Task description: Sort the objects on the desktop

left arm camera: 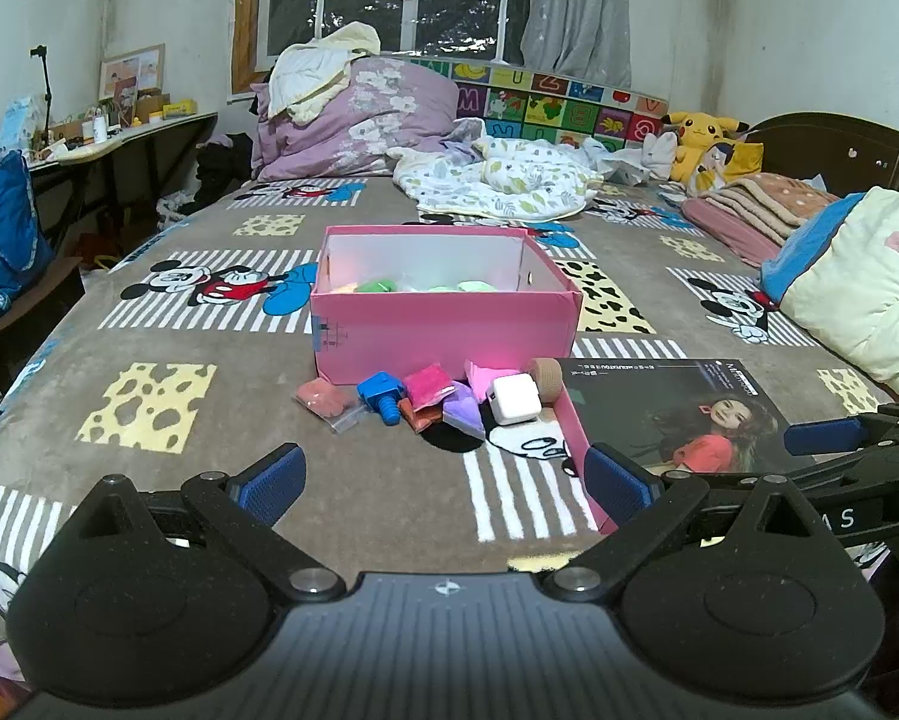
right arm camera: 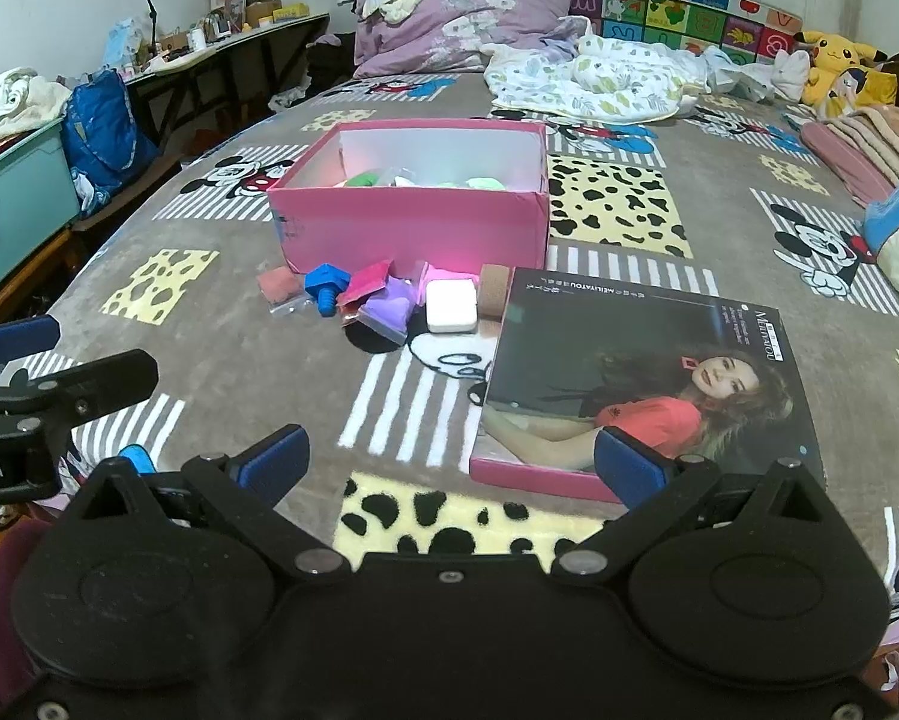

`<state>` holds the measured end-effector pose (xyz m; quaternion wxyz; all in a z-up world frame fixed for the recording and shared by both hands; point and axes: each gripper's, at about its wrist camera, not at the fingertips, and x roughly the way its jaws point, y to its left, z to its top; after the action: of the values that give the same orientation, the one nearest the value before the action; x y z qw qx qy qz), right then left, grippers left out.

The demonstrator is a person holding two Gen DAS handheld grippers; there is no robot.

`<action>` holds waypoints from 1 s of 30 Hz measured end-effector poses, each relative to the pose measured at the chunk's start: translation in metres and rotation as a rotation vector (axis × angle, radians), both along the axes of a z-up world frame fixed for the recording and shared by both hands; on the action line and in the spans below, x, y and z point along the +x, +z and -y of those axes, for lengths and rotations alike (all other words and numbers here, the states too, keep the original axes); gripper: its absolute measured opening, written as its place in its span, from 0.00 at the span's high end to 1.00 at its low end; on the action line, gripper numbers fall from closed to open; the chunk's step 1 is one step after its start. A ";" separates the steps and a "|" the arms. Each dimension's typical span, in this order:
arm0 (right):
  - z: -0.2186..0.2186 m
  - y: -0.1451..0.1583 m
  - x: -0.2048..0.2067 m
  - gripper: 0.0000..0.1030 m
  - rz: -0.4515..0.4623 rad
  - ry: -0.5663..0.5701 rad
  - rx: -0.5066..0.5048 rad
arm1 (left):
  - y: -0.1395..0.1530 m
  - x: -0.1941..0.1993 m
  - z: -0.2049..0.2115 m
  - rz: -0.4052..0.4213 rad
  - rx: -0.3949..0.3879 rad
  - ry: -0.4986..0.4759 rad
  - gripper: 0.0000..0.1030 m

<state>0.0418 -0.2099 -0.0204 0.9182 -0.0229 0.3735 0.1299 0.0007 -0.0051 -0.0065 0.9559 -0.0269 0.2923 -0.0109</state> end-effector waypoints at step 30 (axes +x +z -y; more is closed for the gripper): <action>0.006 0.009 0.068 0.01 -0.003 0.339 -0.052 | -0.043 0.040 -0.034 0.056 -0.073 -0.058 0.03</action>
<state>0.1096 -0.2163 -0.0117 0.8816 -0.1092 0.3690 0.2732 0.0409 0.0287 -0.0497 0.9614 -0.0527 0.2653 -0.0502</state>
